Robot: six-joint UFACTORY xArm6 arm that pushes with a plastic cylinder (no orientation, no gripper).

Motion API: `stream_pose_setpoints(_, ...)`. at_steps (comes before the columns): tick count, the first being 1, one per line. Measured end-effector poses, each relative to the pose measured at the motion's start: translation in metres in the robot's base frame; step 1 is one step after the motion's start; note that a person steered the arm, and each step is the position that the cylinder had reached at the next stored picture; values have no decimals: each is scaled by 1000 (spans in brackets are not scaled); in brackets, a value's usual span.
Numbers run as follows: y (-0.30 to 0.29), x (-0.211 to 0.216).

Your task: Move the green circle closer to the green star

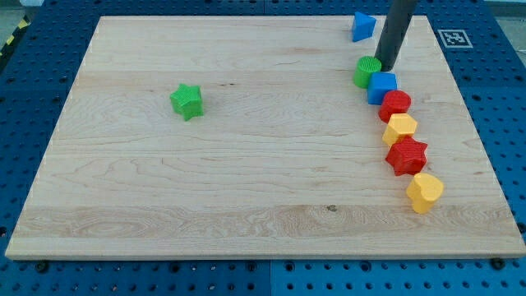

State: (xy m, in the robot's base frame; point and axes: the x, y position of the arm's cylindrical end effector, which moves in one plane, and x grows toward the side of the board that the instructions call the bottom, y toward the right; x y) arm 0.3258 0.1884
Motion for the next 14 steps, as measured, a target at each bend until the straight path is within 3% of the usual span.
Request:
stream_pose_setpoints(2, -1, 12)
stream_pose_setpoints(4, -44, 16)
stream_pose_setpoints(7, -124, 64)
stream_pose_setpoints(9, -187, 64)
stream_pose_setpoints(14, -230, 46)
